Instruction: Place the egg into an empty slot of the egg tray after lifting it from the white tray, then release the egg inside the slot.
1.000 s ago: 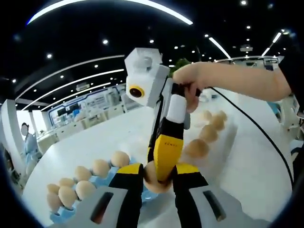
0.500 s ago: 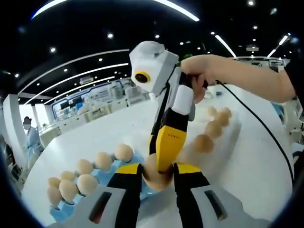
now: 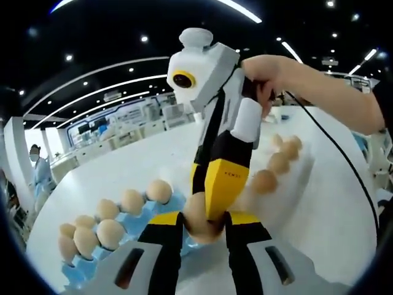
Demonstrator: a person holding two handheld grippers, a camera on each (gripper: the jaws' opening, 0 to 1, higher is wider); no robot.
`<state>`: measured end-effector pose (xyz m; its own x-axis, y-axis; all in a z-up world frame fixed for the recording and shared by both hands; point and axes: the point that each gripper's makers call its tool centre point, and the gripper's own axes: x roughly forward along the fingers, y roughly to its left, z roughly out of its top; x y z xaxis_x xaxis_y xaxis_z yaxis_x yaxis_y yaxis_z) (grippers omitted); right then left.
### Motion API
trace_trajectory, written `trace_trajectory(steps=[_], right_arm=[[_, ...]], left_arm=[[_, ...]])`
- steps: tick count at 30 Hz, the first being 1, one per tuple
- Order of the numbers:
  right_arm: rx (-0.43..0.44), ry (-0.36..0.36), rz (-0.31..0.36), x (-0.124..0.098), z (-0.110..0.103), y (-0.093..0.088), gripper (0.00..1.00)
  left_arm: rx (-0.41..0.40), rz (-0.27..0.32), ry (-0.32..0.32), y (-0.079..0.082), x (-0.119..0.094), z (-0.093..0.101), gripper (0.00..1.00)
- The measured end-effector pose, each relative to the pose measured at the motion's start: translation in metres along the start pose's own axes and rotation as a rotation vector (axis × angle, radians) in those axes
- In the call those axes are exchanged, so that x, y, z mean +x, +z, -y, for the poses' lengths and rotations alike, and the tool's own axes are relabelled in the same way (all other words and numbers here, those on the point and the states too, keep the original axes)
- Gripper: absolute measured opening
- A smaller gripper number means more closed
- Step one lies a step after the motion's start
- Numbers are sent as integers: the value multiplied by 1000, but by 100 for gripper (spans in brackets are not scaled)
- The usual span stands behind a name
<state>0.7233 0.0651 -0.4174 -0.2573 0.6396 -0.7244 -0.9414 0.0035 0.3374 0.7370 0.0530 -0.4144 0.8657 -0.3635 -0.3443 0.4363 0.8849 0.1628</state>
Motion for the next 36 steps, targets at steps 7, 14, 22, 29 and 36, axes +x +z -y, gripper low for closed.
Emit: trace_trajectory(steps=[7,14,22,29,36], right_arm=[[-49,-41,-13,-4,-2,0,27],[-57,-42,-6,-7,0,3,26],[-27,-1,43,-10,1,7,24],[-15,-1,110,-17,15,14,24],[28,-15,212,-27,15,16,24]], left_arm=[[-23,3,3,1,1,-1,27],[-50,14,-4,3,1,1,27],[-113,47,-7,2,1,-1,27],[-169,71,11,-1,-2,-8,27],[-196,95,24,2,-3,-11,27]])
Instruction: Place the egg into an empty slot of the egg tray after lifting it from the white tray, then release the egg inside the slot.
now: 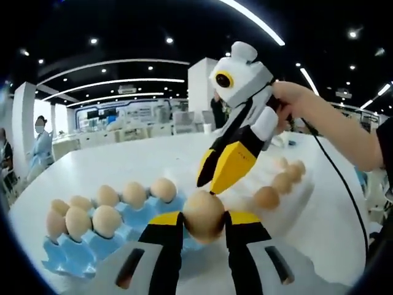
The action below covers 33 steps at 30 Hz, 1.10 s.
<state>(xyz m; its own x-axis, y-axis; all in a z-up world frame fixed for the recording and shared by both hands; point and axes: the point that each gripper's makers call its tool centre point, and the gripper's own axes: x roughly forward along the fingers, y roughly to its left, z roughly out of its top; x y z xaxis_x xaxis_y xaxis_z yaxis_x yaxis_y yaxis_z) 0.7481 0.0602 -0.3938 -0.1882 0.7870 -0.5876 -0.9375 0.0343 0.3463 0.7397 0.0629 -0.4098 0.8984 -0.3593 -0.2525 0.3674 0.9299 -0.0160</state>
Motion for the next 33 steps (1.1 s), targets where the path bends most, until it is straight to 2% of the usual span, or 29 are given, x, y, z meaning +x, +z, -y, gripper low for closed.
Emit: trace_trajectory(steps=[4,5,9,14,18,19,23,26,33], right_arm=[[9,-20,85,-10,7,9,24],[16,-29,113,-15,-1,6,24],[9,-85,164,-27,1,4,24],[6,-120,193,-35,-1,-1,24],[-2,-159,215,-38,1,-2,24],[8,-166,236,-40,-5,-6,24],[24,-186,281,-45,-6,-8,24],[26,-207,317,-48,-25,-19,24],[34,-187,375,-51,-42,-30,24]], left_arm=[[-8,7,8,2,1,-4,27],[-12,10,12,2,1,-5,27],[-16,13,23,4,1,-8,27],[-17,23,40,9,-1,-12,27],[-19,33,64,13,-1,-25,27],[-23,32,68,13,-1,-27,27],[-28,35,84,13,-1,-30,27],[-27,34,91,13,2,-31,27],[-32,49,123,16,7,-42,27]])
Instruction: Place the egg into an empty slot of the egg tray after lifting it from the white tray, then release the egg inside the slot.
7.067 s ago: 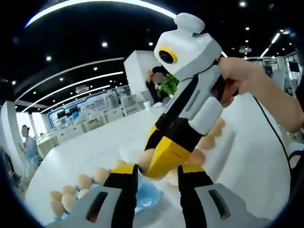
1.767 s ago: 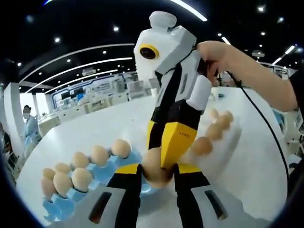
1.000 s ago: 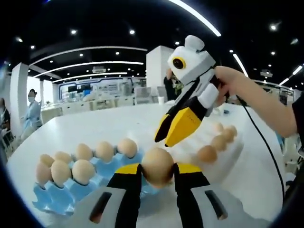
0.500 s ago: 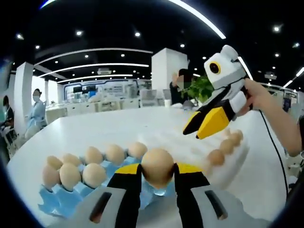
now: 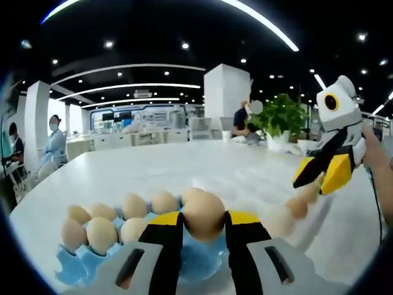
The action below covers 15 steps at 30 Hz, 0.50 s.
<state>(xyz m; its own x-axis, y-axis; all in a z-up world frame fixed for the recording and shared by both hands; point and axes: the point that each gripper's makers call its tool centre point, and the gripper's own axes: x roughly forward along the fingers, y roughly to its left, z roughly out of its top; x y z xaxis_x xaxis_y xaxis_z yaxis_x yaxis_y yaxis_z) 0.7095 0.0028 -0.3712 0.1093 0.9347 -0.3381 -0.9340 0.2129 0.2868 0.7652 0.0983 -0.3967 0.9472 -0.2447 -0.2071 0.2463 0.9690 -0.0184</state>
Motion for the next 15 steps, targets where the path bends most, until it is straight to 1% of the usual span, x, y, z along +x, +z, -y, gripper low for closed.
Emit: trace_trajectory(steps=[3,7,9,11,12,13,14,15], right_arm=[[18,-2,10,-4,-2,-7,24],[41,-15,22,-9,0,-12,24],[53,-8,33,-10,-2,-15,24],[56,-5,35,-12,-2,-17,24],[64,-12,39,-13,-1,-18,24],[68,-15,39,-14,0,-19,24],[67,-19,37,-16,2,-20,24],[68,-23,37,-17,3,-21,24]], left_arm=[[1,1,33,0,4,-12,27],[12,3,66,0,5,-16,27],[30,5,86,0,7,-20,27],[36,19,114,1,10,-25,27],[40,14,116,0,12,-26,27],[49,23,111,1,12,-25,27],[42,21,120,1,12,-25,27],[57,17,124,0,14,-25,27]])
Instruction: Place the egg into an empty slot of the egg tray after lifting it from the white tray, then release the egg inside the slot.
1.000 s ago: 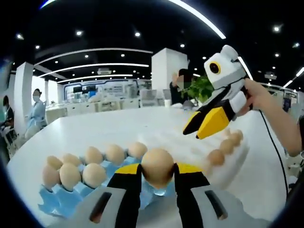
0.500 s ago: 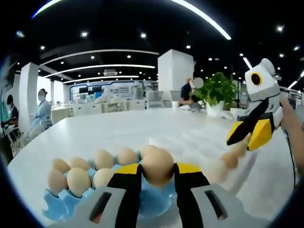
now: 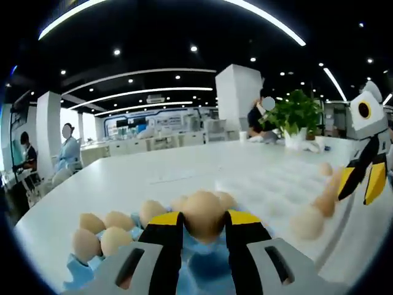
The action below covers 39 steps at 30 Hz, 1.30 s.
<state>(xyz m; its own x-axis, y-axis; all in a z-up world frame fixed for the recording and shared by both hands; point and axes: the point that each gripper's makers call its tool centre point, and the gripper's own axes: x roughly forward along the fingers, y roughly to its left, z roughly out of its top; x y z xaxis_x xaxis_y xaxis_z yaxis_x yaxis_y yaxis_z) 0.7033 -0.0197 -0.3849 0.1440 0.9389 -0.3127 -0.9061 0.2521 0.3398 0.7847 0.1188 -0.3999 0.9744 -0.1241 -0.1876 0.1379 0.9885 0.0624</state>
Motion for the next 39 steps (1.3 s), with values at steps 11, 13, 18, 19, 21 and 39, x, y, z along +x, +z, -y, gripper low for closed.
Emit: trace_trajectory(steps=[11,13,18,19,21,39], right_arm=[[9,-23,2,-5,5,-6,25],[8,-20,0,-3,5,-6,25],[-3,-1,-2,1,-2,-7,25],[-1,-2,0,0,-2,-7,25],[0,-5,3,-1,-1,-6,25],[-10,-19,19,-12,-3,4,25]], left_arm=[[141,-71,99,-13,2,-2,27],[159,-74,123,-14,1,-2,27],[138,-83,143,-15,1,-3,27],[137,-82,146,-15,1,-4,27],[135,-81,147,-15,0,-4,27],[67,-63,160,-11,-10,-6,30]])
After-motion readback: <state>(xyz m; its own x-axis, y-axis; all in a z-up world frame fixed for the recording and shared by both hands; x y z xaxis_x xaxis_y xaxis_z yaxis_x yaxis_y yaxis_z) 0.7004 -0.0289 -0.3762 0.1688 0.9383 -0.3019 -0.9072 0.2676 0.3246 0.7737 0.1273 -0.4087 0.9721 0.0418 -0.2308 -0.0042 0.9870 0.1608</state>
